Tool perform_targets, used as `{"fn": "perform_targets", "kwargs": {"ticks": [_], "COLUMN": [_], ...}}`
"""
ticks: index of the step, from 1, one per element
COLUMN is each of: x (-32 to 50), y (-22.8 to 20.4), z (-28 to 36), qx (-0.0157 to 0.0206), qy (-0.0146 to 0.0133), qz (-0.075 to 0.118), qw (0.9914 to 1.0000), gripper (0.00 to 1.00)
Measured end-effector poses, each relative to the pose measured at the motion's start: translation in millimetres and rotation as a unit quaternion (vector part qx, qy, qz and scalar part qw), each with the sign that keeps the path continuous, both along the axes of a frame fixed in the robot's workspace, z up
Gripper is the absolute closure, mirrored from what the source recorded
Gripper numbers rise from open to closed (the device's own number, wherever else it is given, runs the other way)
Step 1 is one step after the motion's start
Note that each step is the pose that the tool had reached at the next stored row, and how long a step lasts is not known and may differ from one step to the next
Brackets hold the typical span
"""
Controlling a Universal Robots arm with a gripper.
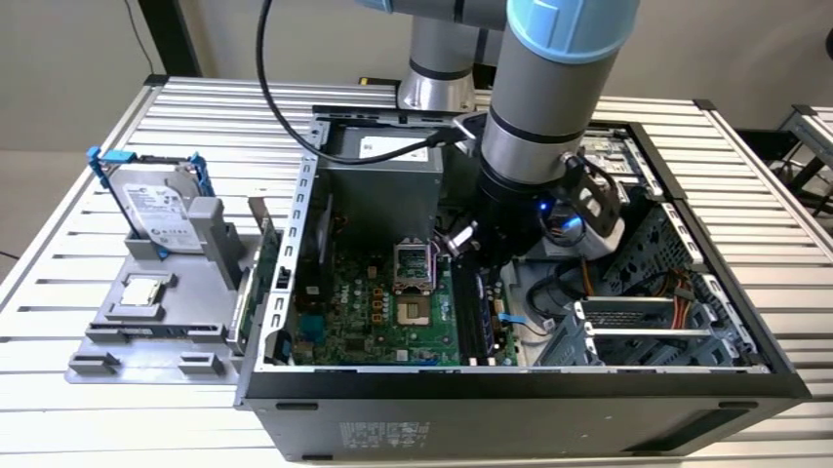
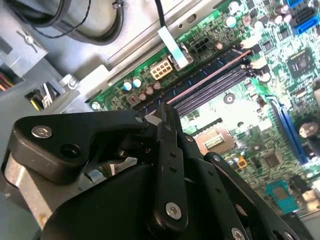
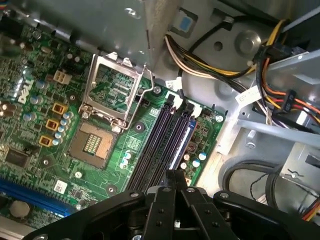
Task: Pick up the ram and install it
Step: 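Press down the ram until it locks into place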
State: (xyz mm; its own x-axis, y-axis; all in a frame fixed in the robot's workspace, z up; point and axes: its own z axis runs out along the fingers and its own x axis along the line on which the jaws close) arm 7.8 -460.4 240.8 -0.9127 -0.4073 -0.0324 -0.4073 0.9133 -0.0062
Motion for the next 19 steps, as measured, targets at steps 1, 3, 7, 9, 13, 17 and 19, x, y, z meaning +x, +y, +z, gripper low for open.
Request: {"fn": "perform_targets", "kwargs": {"ticks": [1,3,7,9,13,17,19], "x": [0.0,0.0,0.0,0.0,0.0,0.0,0.0], "y": [0.0,0.0,0.0,0.0,0.0,0.0,-0.1], "z": [0.0,0.0,0.0,0.0,0.0,0.0,0.1], "qx": [-0.0001,-0.0001,-0.0001,0.0000,-0.0001,-0.0001,0.0010], "qy": [0.0000,0.0000,0.0000,0.0000,0.0000,0.0001,0.0009], "qz": [0.008,0.022,0.050,0.065,0.100,0.136,0.149], "qw": [0.99997,0.99975,0.99875,0.99785,0.99496,0.99071,0.98880], "gripper": [1.00,1.00,1.00,1.00,1.00,1.00,1.00]}}
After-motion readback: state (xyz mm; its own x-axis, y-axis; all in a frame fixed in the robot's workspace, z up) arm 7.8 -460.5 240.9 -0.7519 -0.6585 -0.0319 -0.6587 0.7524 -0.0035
